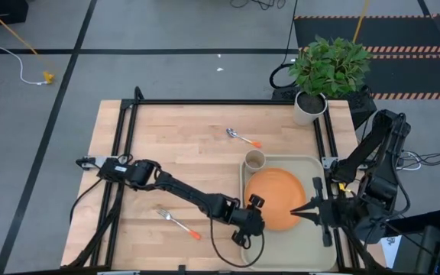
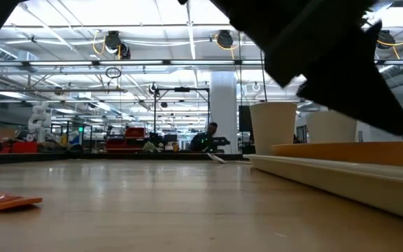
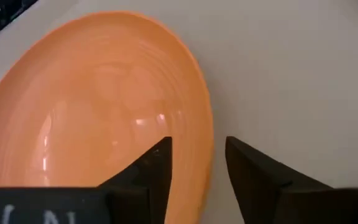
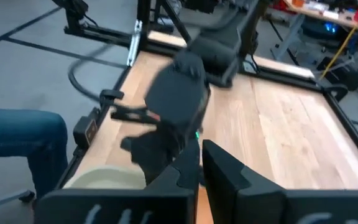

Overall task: Pick and place plate/cup/fork/spoon on tray
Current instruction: Put the white orange fork on the left side of the orange plate

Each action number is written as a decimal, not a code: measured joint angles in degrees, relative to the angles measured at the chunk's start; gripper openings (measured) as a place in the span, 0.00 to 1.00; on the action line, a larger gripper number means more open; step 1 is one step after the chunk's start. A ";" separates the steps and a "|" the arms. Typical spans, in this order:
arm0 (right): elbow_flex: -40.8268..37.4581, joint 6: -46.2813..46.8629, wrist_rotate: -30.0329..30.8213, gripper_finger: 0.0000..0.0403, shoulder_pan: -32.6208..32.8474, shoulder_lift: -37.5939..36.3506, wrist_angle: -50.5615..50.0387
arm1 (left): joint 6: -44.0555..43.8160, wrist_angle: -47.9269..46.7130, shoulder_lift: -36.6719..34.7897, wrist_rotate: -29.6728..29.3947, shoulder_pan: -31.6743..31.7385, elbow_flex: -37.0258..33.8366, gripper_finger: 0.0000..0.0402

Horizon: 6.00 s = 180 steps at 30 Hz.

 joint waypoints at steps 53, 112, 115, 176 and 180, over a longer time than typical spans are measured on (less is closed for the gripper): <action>-2.79 7.03 -8.90 0.03 -2.84 11.29 3.46 | -47.08 -19.08 -38.22 -7.63 -21.94 -50.70 0.33; -3.04 7.95 -11.31 0.03 1.69 5.07 4.36 | -31.41 -4.77 -35.02 -16.40 -9.40 -28.82 0.01; -3.04 9.14 -9.74 0.03 2.28 4.00 2.36 | -29.80 -3.31 -31.57 -16.38 -8.65 -25.09 0.01; -3.04 7.57 -3.74 0.03 2.62 -0.40 -0.84 | -30.67 8.54 7.60 -9.47 -3.50 7.78 0.02; -3.04 7.57 -3.74 0.03 2.62 -0.40 -0.82 | -30.69 9.73 7.60 -9.46 -3.61 7.76 0.02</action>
